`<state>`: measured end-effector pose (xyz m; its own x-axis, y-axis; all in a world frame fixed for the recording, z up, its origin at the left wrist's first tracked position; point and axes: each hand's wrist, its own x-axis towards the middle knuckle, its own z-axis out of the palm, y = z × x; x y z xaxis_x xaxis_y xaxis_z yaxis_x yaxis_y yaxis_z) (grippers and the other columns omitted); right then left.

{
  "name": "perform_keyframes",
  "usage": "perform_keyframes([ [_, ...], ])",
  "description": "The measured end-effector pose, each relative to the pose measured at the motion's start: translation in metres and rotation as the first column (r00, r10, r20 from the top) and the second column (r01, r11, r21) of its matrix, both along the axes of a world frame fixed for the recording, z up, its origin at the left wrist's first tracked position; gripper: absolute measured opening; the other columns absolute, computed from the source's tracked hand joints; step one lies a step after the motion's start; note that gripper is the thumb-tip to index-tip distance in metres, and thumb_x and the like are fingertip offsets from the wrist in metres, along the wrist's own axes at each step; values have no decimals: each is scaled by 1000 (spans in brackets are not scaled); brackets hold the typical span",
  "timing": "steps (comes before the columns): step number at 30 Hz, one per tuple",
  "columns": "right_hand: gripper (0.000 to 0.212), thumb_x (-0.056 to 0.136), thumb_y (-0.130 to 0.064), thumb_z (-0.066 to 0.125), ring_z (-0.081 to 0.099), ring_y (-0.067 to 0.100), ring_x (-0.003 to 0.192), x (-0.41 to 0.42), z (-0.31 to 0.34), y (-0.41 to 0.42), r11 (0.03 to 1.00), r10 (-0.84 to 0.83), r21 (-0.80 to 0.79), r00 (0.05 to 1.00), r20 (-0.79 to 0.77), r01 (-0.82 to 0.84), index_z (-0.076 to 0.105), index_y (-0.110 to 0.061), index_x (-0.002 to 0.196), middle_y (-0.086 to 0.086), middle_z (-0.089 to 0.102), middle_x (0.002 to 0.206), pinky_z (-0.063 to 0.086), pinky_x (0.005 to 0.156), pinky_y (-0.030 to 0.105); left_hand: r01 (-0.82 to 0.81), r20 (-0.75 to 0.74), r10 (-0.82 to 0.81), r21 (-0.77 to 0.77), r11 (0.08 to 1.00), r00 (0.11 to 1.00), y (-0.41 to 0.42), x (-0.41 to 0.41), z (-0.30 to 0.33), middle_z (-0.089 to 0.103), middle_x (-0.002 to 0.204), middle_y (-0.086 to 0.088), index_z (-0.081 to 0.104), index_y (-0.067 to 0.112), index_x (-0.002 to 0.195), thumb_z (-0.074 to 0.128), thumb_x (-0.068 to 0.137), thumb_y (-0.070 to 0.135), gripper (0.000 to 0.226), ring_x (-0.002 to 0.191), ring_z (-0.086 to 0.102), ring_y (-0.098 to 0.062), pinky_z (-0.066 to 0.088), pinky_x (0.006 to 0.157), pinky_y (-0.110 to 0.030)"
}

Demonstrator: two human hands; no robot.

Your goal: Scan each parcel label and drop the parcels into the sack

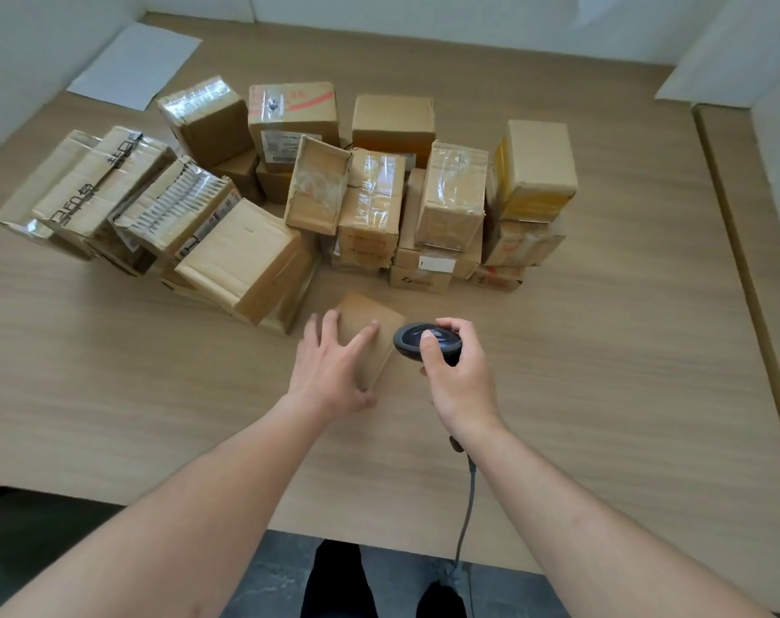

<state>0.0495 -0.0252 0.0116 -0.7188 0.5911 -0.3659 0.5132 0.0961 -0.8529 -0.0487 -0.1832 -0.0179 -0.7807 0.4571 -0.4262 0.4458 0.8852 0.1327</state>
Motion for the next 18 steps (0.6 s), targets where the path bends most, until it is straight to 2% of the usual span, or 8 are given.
perform_keyframes([
  [4,46,78,-74,55,76,20,97,12,-2,4,1000,-3,-2,1000,-6,3,59,-48,116,-20,74,105,61,92,51,-10,8,10,-2,1000,1000,4,10,-1,-6,168,-11,3,52,161,78,79,57,111,139,33,-43,36,117,-47],
  [7,45,78,-74,54,76,19,97,21,-5,3,1000,6,-5,1000,2,-6,58,-49,115,-19,74,104,62,89,53,-25,66,22,46,999,998,-1,15,1,-4,169,-7,4,54,161,77,79,58,110,137,36,-43,40,114,-48],
  [10,45,78,-74,53,75,16,96,30,-5,1,1000,17,-13,1000,1,-17,58,-49,116,-18,74,104,62,86,53,-145,209,105,187,972,972,-11,15,1,-1,170,-2,6,57,160,74,76,57,108,143,34,-42,41,115,-48],
  [14,40,82,-70,55,75,16,95,32,-2,2,999,20,-25,1000,-17,-20,59,-48,116,-18,74,103,62,87,51,-315,354,191,338,887,916,-27,16,7,23,163,-6,7,52,163,68,85,47,99,135,46,-28,44,110,-38],
  [16,36,86,-66,57,75,15,95,33,-1,2,1000,20,-24,999,-26,-21,59,-46,116,-18,74,103,61,87,49,-325,329,207,358,876,921,-34,17,8,38,154,-6,5,48,165,63,95,38,91,125,48,-19,43,105,-34],
  [18,39,83,-68,56,74,16,95,33,0,1,1000,14,-26,1000,-27,-15,59,-46,115,-18,74,103,61,87,48,-324,260,239,367,872,936,-40,16,8,47,145,-6,7,49,165,59,101,33,84,123,51,-22,45,103,-38],
])
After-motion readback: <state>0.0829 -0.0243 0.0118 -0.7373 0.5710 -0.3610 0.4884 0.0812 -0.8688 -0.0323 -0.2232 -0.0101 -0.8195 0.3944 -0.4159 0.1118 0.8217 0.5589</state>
